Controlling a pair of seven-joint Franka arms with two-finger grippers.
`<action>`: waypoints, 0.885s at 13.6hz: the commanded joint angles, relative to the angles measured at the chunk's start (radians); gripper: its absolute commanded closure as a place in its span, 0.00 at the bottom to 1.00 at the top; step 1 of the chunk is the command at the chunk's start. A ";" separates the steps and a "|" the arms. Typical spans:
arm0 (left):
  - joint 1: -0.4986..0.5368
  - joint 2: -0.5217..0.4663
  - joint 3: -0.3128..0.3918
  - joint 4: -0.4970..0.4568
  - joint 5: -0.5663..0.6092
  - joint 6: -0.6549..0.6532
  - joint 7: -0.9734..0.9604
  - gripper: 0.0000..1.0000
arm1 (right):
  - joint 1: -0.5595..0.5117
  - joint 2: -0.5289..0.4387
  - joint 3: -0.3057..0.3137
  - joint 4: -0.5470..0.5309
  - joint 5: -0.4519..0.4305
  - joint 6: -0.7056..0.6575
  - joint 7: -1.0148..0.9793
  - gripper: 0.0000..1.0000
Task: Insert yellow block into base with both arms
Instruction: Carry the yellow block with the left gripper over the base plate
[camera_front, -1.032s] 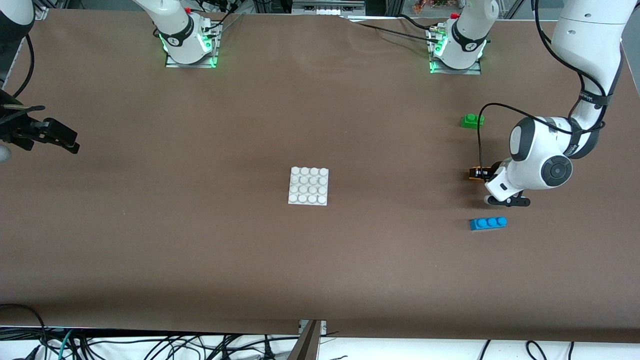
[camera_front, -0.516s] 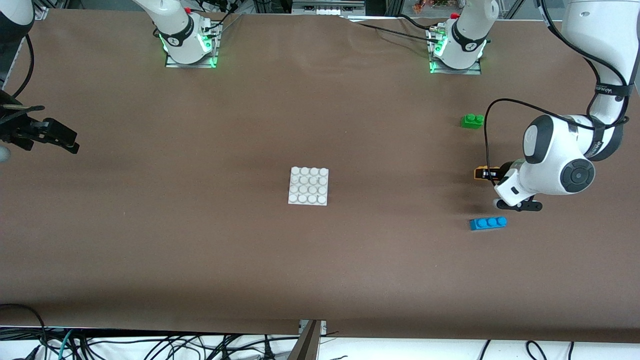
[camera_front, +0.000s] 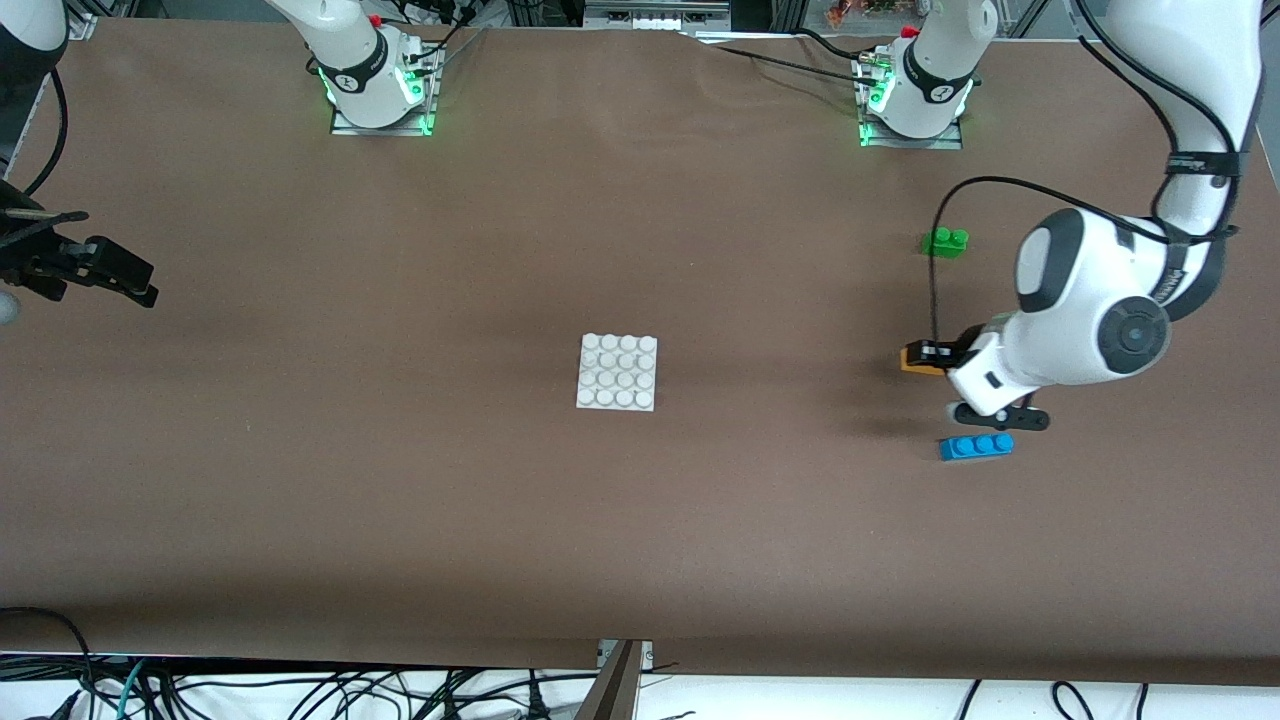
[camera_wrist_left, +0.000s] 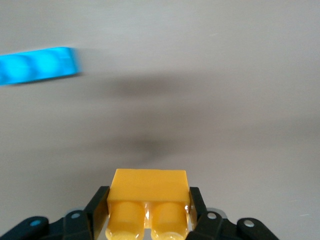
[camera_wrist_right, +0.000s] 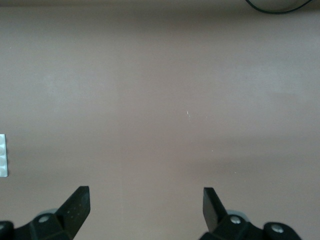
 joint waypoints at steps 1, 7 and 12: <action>-0.119 0.078 0.002 0.107 -0.074 -0.024 -0.157 0.96 | -0.008 -0.008 0.006 -0.008 -0.013 -0.007 -0.007 0.00; -0.391 0.254 0.005 0.354 -0.086 -0.024 -0.497 1.00 | -0.008 -0.008 0.004 -0.008 -0.013 -0.007 -0.007 0.00; -0.508 0.403 0.004 0.547 -0.088 -0.004 -0.653 1.00 | -0.008 -0.008 0.004 -0.008 -0.013 -0.007 -0.004 0.00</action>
